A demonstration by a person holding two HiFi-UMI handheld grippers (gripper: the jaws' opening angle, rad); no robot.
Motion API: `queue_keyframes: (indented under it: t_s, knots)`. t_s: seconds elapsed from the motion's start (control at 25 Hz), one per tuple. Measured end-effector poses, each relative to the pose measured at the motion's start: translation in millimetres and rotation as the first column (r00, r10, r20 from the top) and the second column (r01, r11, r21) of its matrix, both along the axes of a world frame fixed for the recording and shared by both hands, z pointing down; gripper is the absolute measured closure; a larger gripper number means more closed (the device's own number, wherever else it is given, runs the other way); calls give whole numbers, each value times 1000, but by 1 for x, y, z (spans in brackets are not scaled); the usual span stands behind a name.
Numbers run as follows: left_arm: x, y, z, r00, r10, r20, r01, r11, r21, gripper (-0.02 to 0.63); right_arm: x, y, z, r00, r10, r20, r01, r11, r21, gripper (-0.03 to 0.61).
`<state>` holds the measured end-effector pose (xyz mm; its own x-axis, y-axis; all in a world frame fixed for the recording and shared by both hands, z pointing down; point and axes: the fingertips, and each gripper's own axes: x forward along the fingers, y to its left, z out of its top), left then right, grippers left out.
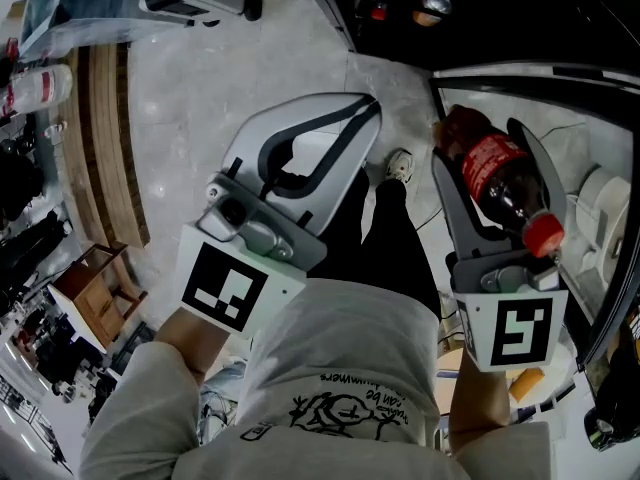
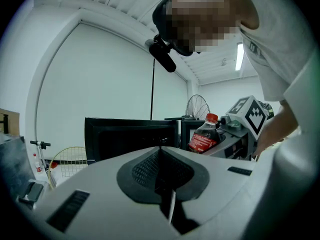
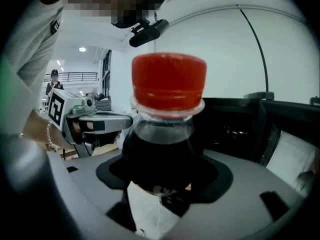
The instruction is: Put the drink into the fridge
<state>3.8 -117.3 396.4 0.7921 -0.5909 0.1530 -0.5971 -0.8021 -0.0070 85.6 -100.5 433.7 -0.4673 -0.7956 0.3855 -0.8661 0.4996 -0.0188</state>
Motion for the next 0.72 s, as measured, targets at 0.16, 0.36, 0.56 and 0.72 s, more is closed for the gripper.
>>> queue_keyframes:
  t_s: [0.16,0.36,0.56,0.72]
  knots:
    - [1,-3,10,1000,-6,15,6,1000,14,592,2,-2,13,1000,-1,-16,1,1000,-3,265]
    - [-1,-15,27,999,-16,32,14,999,37,592,0,-18,34,1000,21,-23,-21,1000,-13,265]
    - [1,-25,40,998,-21,52,18,998,60,592,0,-32,48,999,22,-33,-23,1000,-16,265]
    - [5,-32,45,998,-21,58,16,996,83,592,0,-41,57,999,12,-46,-13,1000,-20,265]
